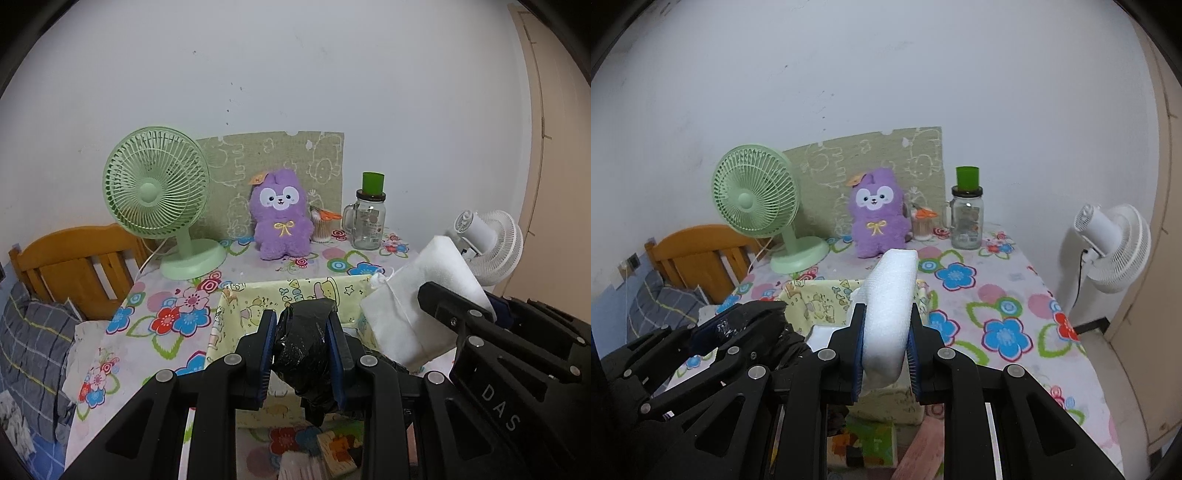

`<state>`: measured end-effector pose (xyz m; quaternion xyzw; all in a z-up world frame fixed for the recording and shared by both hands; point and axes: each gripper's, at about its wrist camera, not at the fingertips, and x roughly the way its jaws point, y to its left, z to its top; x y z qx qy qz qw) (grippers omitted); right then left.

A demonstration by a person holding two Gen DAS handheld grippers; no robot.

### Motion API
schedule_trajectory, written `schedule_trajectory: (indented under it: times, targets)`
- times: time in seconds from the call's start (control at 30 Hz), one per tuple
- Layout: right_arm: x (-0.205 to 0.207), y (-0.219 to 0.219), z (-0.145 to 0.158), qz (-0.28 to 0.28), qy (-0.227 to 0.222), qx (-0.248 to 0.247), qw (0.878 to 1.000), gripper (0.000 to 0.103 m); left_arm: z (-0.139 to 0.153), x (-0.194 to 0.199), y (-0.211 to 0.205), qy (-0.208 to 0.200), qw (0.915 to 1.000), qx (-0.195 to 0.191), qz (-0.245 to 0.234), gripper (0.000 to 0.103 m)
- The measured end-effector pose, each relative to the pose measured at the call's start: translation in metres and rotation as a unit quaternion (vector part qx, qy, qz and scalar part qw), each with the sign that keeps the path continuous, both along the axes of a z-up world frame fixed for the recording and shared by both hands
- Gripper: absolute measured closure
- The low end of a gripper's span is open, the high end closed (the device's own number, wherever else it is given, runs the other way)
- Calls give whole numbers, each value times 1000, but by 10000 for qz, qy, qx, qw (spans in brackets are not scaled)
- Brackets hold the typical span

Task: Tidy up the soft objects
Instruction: 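Lift and carry the black cloth and white foam block over the fabric box, then lower both items into the box and open both tools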

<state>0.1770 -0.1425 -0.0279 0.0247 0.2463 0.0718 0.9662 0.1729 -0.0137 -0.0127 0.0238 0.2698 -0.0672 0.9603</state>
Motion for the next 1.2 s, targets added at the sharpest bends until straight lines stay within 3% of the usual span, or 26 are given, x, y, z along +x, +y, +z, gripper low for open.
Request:
schedule_trajectory:
  times: [0.43,0.7,0.8,0.97,1.1,1.2]
  targets:
    - [40,3,-29,-28,332,-59,9994,80,-28,42,2,344,9994,32,-84,77]
    - [63,10,-44,19,572,-70,9983,81,-49,65,11,618,9980,-116,41,68]
    - [71,15,-48,52,593,-78,9982,80,-58,73,14,799,9967,-171,9,61]
    - [84,22,-58,210,716,-66,9972,80,-66,77,10,889,9960,-71,-35,39]
    - [92,23,-65,183,761,-63,9969,77,-71,82,10,1002,9949,-80,-22,32]
    - [97,23,-69,162,851,-62,9962,66,-73,85,11,1070,9942,-99,6,30]
